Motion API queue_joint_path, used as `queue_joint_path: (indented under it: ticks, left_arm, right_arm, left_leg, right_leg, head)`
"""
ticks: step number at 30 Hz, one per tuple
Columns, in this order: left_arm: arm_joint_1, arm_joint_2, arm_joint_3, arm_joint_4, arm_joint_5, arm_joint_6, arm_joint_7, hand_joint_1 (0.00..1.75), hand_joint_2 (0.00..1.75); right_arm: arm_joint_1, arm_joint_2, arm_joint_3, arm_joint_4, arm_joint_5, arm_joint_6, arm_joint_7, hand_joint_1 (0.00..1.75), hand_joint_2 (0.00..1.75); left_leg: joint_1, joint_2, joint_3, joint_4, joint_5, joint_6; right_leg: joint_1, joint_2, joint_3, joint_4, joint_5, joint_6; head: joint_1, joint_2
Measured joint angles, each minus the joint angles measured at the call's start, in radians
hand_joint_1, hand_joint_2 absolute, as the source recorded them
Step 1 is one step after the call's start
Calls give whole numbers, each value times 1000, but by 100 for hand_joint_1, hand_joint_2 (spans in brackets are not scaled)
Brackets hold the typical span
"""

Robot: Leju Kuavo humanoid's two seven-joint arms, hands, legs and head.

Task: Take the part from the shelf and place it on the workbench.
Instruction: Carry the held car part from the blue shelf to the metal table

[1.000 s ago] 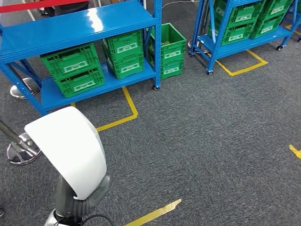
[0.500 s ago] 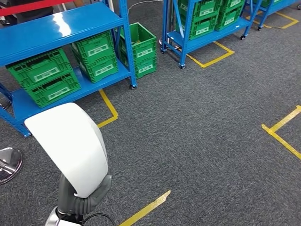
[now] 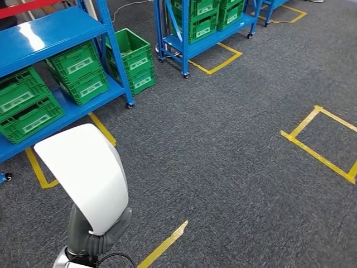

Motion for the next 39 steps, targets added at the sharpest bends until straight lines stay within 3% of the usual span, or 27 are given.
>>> queue_joint_path:
  ticks: [2, 4, 6, 8, 9, 10, 12, 14, 15, 17, 18, 20, 22, 23, 24, 25, 26, 28, 30, 31, 33, 35, 37, 39]
  left_arm:
    - [-2, 0, 0, 0, 1, -2, -1, 175, 175]
    - [-4, -1, 0, 0, 4, -4, -6, 175, 175]
    - [-3, -2, -1, 0, 9, -5, -12, 175, 175]
    - [-1, -2, -1, 0, 14, -4, -15, 175, 175]
    - [-1, -1, -1, 0, 17, -4, -16, 175, 175]
    - [-1, -1, -1, 0, 19, -5, -16, 175, 175]
    - [-2, -2, 0, 0, 24, -6, -13, 175, 175]
    - [-2, -2, 0, 0, 28, -8, -7, 175, 175]
    - [-2, -2, 0, 0, 30, -9, -5, 175, 175]
    - [-3, -2, 0, 0, 30, -10, -3, 175, 175]
    - [-5, -2, 0, 0, 30, -10, -3, 175, 175]
    - [-6, -2, 0, 0, 31, -12, -3, 175, 175]
    - [-5, -1, 0, 1, 33, -16, -4, 175, 175]
    - [-4, -1, 0, 2, 34, -17, -4, 175, 175]
    - [-4, -1, 0, 2, 34, -19, -4, 175, 175]
    - [-4, -1, 0, 3, 34, -20, -4, 175, 175]
    - [-4, -1, 0, 3, 35, -20, -4, 175, 175]
    - [-4, -1, 0, 3, 35, -21, -4, 175, 175]
    - [-3, -1, 0, 3, 36, -21, -4, 175, 175]
    - [-3, -1, 1, 3, 37, -22, -4, 175, 175]
    - [-4, -1, 1, 4, 38, -22, -3, 175, 175]
    - [-5, -3, 3, 4, 39, -22, -3, 175, 175]
    - [-3, -4, 5, 4, 40, -23, -3, 175, 175]
    - [-2, -5, 6, 4, 41, -23, -2, 175, 175]
  right_arm:
    - [1, 0, -7, -2, 11, -12, -1, 0, 175]
    - [3, 1, -17, -4, 28, -31, 0, 0, 175]
    - [0, 2, -26, -6, 44, -49, 2, 0, 175]
    - [-4, 2, -37, -8, 56, -60, 2, 0, 175]
    - [-5, 2, -42, -9, 61, -64, 2, 0, 175]
    - [-5, 2, -47, -10, 66, -68, 2, 0, 175]
    - [-4, 2, -57, -14, 74, -76, 2, 0, 175]
    - [-7, 4, -65, -18, 79, -83, 2, 0, 175]
    - [-9, 5, -68, -20, 81, -85, 2, 0, 175]
    - [-8, 7, -75, -21, 84, -87, 2, 0, 175]
    - [-6, 7, -79, -21, 85, -88, 2, 0, 175]
    - [-5, 8, -85, -24, 89, -91, 2, 0, 175]
    - [-8, 9, -90, -27, 97, -92, 2, 0, 175]
    - [-9, 9, -93, -27, 101, -93, 2, 0, 175]
    - [-10, 9, -96, -28, 105, -93, 2, 0, 175]
    - [-10, 9, -99, -28, 109, -92, 2, 0, 175]
    - [-10, 9, -102, -28, 112, -92, 2, 0, 175]
    - [-11, 10, -108, -28, 116, -92, 2, 0, 175]
    - [-14, 12, -110, -28, 120, -92, 2, 0, 175]
    - [-15, 12, -112, -28, 121, -92, 2, 0, 175]
    - [-13, 12, -116, -29, 123, -93, 2, 0, 175]
    - [-12, 12, -119, -29, 125, -93, 2, 0, 175]
    - [-14, 12, -121, -29, 126, -92, 2, 0, 175]
    - [-15, 13, -123, -29, 126, -92, 2, 0, 175]
  left_leg:
    - [0, 18, -1, -16, 1, 0]
    - [6, 44, 0, -32, 9, 0]
    - [6, 74, -1, -38, 15, 2]
    - [4, 106, -6, -37, 15, 2]
    - [3, 123, -7, -37, 15, 2]
    - [3, 138, -7, -36, 15, 2]
    - [2, 163, -6, -33, 13, -2]
    - [-2, 182, -5, -28, 9, -11]
    - [-4, 190, -5, -26, 8, -17]
    - [-5, 202, -4, -25, 7, -27]
    - [-3, 193, -5, -21, 1, -33]
    - [1, 149, -25, 34, -44, -45]
    - [4, 111, -77, 159, -114, -48]
    - [4, 105, -104, 219, -137, -49]
    - [5, 103, -119, 254, -141, -48]
    - [5, 101, -119, 252, -125, -47]
    - [5, 96, -101, 214, -92, -45]
    - [8, 54, -47, 88, -20, -37]
    - [11, 12, -15, 5, 3, -32]
    - [10, 6, -13, -4, -2, -30]
    - [10, 27, -13, -14, 2, -22]
    - [11, 54, -11, -26, 11, -10]
    - [9, 84, -12, -29, 14, -4]
    - [6, 115, -15, -28, 13, -3]
  right_leg:
    - [-3, 15, -16, 1, 9, 14]
    - [0, -19, -39, 27, -10, 22]
    - [1, -73, -86, 126, -70, 30]
    - [-3, -92, -134, 245, -123, 39]
    - [-5, -95, -138, 268, -127, 42]
    - [-6, -100, -121, 250, -113, 44]
    - [-6, -128, -38, 119, -62, 45]
    - [-2, -161, 30, 10, -37, 34]
    - [0, -167, 40, -10, -37, 27]
    - [2, -149, 37, -11, -32, 13]
    - [1, -141, 35, -13, -29, 7]
    - [-3, -123, 34, -17, -22, -5]
    - [-2, -104, 28, -17, -18, -12]
    - [-1, -92, 26, -17, -16, -14]
    - [-1, -80, 25, -16, -15, -15]
    - [-1, -67, 24, -15, -14, -15]
    - [-1, -54, 24, -13, -14, -15]
    - [0, -29, 22, -8, -13, -11]
    - [-1, -6, 10, -1, -9, -1]
    - [-2, 5, 2, 0, -5, 6]
    - [-5, 17, -12, 0, 0, 20]
    - [-3, -20, -38, 42, -28, 27]
    - [-2, -73, -93, 157, -91, 32]
    - [-4, -92, -137, 262, -132, 38]
  head:
    - [-2, 0]
    - [1, 0]
    - [4, 0]
    - [5, 0]
    - [5, 0]
    - [5, 0]
    - [5, 0]
    - [4, 0]
    - [3, 0]
    - [1, 0]
    - [1, 0]
    - [-3, 0]
    - [-6, 0]
    - [-5, 0]
    - [-5, 0]
    - [-5, 0]
    - [-6, 0]
    - [-5, 0]
    - [-5, 0]
    - [-5, 0]
    - [-4, 0]
    - [1, 0]
    - [5, 0]
    - [4, 0]
